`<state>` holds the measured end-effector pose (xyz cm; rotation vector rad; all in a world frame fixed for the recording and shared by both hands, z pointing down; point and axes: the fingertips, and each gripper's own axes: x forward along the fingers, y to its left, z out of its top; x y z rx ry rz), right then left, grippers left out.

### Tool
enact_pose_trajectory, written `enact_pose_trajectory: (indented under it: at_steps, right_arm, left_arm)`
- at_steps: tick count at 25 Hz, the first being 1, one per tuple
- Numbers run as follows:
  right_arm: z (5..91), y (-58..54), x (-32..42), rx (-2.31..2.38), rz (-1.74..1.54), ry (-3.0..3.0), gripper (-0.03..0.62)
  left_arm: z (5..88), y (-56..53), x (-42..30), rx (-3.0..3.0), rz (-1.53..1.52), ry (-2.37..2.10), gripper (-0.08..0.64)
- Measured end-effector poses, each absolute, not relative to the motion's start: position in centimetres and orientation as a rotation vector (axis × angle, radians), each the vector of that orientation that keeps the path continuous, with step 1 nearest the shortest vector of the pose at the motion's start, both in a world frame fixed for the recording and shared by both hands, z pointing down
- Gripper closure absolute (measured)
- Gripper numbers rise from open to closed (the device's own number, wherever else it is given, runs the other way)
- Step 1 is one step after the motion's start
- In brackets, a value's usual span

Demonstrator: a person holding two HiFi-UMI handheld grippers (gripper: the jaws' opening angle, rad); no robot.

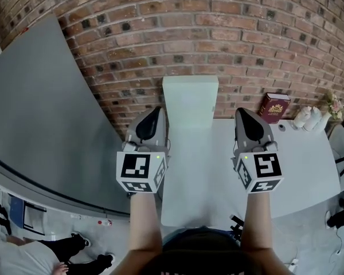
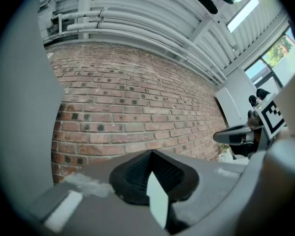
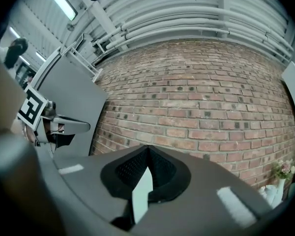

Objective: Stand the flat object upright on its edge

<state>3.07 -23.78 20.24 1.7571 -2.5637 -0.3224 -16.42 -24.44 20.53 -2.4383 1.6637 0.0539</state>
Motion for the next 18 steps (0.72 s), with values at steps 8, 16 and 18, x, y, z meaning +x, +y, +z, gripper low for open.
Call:
enact_pose_trajectory:
  at_steps: [8, 16, 18]
  right_arm:
    - [20.5, -22.5, 2.4, 1.752, -0.315, -2.587, 0.594]
    - [20.2, -21.1, 3.5, 1.785, -0.297, -2.564, 0.594]
    - [20.3, -20.9, 3.6, 1.790, -0.301, -2.552, 0.594]
  left_arm:
    - [19.2, -22.5, -16.4, -2.409, 0.086, 1.603, 0.561]
    - [19.4, -21.4, -16.8, -2.412, 0.059, 1.621, 0.561]
    - [19.6, -21.1, -16.7, -2.417, 0.049, 1.619, 0.561]
